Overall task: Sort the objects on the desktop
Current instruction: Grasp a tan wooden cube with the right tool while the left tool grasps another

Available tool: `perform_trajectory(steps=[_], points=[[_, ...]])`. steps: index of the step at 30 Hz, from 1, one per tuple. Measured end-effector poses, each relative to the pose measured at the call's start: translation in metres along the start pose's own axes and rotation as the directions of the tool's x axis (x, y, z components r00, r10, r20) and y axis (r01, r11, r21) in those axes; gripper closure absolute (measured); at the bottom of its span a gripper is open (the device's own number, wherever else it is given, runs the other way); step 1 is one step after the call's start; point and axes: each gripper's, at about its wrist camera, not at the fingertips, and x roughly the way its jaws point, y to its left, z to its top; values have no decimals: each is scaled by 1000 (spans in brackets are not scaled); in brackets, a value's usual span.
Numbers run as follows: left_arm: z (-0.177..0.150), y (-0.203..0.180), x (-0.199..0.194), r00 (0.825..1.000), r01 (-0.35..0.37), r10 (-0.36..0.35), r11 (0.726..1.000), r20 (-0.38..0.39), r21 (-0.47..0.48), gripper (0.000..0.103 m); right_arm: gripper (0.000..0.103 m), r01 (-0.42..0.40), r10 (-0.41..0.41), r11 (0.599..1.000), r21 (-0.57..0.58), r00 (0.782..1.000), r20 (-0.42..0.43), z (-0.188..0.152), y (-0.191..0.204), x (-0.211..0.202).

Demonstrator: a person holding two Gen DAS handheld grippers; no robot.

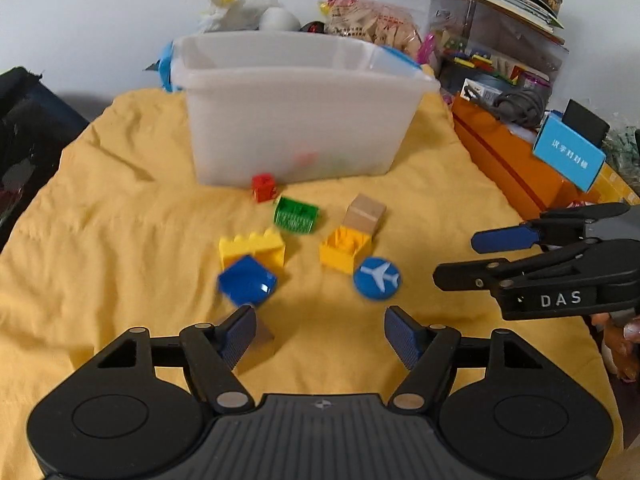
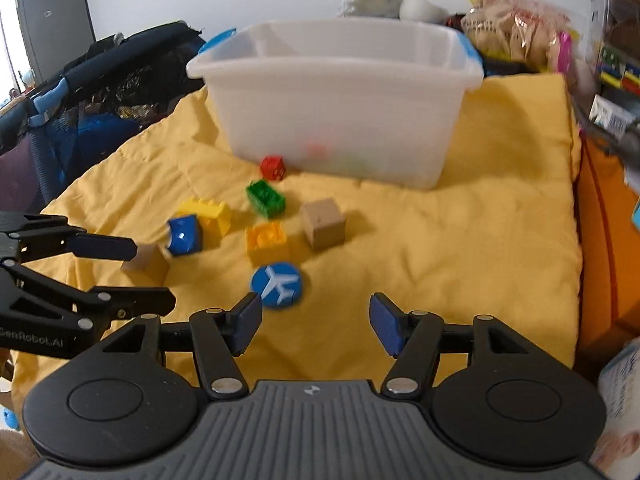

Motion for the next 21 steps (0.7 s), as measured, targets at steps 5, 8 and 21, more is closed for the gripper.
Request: perform_trajectory(steps=[5, 8, 21], points=[[-11, -2, 2, 999, -28, 29, 999, -15, 36, 29, 40, -7, 7, 1000, -6, 1000, -25, -8, 6, 4], [-15, 1, -2, 1000, -23, 23, 999, -7, 38, 29, 40, -18, 17, 1000, -3, 999, -40, -11, 12, 8], [-13, 26, -9, 999, -44, 44, 999, 18, 3, 29, 43, 34, -32, 993, -112, 999, 20, 17, 24, 26]])
